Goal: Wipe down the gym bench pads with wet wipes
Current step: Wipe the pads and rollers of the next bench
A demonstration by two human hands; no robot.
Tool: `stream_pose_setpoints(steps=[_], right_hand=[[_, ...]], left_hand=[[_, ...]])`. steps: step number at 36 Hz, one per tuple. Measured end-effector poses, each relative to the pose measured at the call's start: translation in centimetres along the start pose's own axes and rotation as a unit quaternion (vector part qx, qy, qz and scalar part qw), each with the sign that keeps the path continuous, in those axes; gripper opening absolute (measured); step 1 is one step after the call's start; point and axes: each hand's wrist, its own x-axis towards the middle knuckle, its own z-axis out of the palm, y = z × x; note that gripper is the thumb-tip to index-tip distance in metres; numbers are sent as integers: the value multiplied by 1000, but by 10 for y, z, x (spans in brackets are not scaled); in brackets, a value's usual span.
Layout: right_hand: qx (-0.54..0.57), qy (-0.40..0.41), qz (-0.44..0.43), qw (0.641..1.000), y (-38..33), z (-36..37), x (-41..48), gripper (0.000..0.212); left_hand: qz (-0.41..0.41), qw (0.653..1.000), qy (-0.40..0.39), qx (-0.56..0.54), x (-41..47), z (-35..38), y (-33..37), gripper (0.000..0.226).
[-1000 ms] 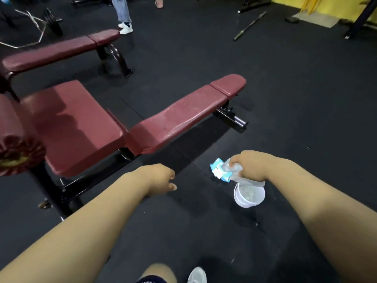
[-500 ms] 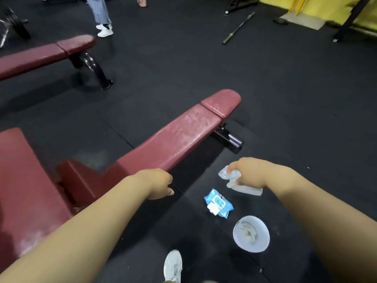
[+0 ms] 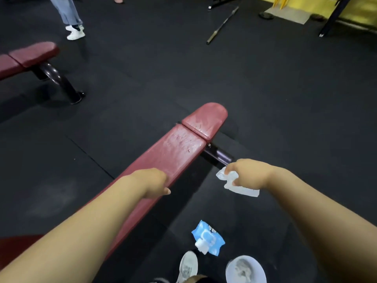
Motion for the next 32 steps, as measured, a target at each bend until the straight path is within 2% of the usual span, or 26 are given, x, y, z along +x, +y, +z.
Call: stream_pose_setpoints(steps=[10,15,24,28,32], right_hand=[[-20,-30,0,999,65,-86,112,49],[-11,-23,-12,1000,100,-130,182,48],[14,6,21,1000,166,-203,287,44],[16,7,29,999,199,-225,319,39],[22,-15,44,999,231,-243,352,46]], left_hand=[[13,1000,1,-20,111,-94,-8,47],[8,1000,-12,-25,187,-137,-22,46],[36,996,-40,-68,332,-209,-22,45],[40,992,-40,-112,376,-231,-17,42],[15,986,-34,-165,416,-240,-12,37]])
